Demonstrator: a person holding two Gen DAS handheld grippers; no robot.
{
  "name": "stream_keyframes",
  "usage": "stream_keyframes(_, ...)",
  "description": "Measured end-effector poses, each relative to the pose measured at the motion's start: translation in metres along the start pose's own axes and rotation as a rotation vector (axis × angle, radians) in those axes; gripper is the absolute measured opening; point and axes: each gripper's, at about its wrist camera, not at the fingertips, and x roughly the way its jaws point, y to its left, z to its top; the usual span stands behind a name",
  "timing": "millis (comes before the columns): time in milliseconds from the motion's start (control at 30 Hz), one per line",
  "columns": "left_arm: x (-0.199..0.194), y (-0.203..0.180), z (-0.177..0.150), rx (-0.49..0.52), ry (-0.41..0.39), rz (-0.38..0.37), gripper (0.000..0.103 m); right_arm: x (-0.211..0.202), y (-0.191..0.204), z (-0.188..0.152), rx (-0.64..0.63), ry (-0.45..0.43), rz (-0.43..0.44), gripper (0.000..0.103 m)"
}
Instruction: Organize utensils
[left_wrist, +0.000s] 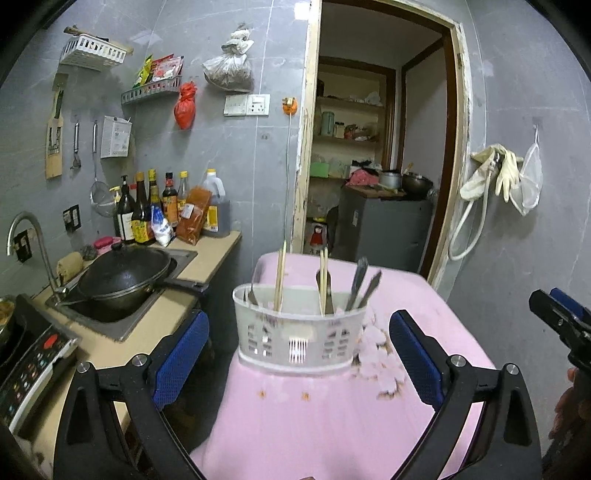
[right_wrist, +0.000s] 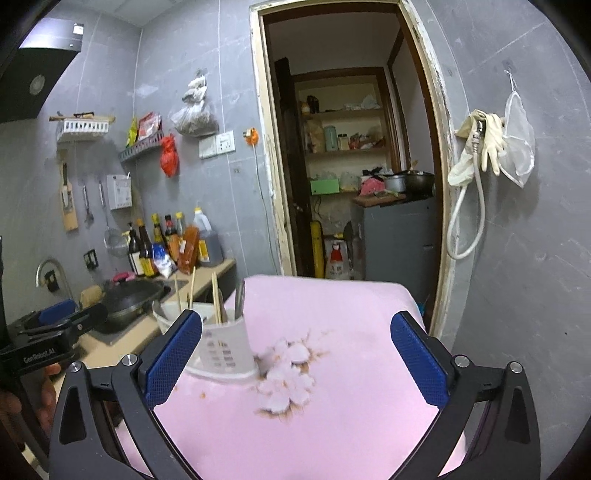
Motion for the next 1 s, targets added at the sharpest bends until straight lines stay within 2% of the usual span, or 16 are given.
stream_keyframes(267,-0.028,-0.016,-0.034,0.001,0.045,0.002,0.096,-0.033,-0.014,-0.027,0.012,0.066,-0.036,0.103)
stream_keyframes(433,-0.038,-0.024,-0.045,-0.011,0.056,-0.01,0.096,-0.049,-0.023,-0.041,0.032,0.095,-0.067,0.103)
stream_keyframes(1000,-0.051,-0.042,-0.055,0.03,0.05,-0.038,0.096,-0.066,-0.032,-0.052,0.072,0.1,-0.086,0.103)
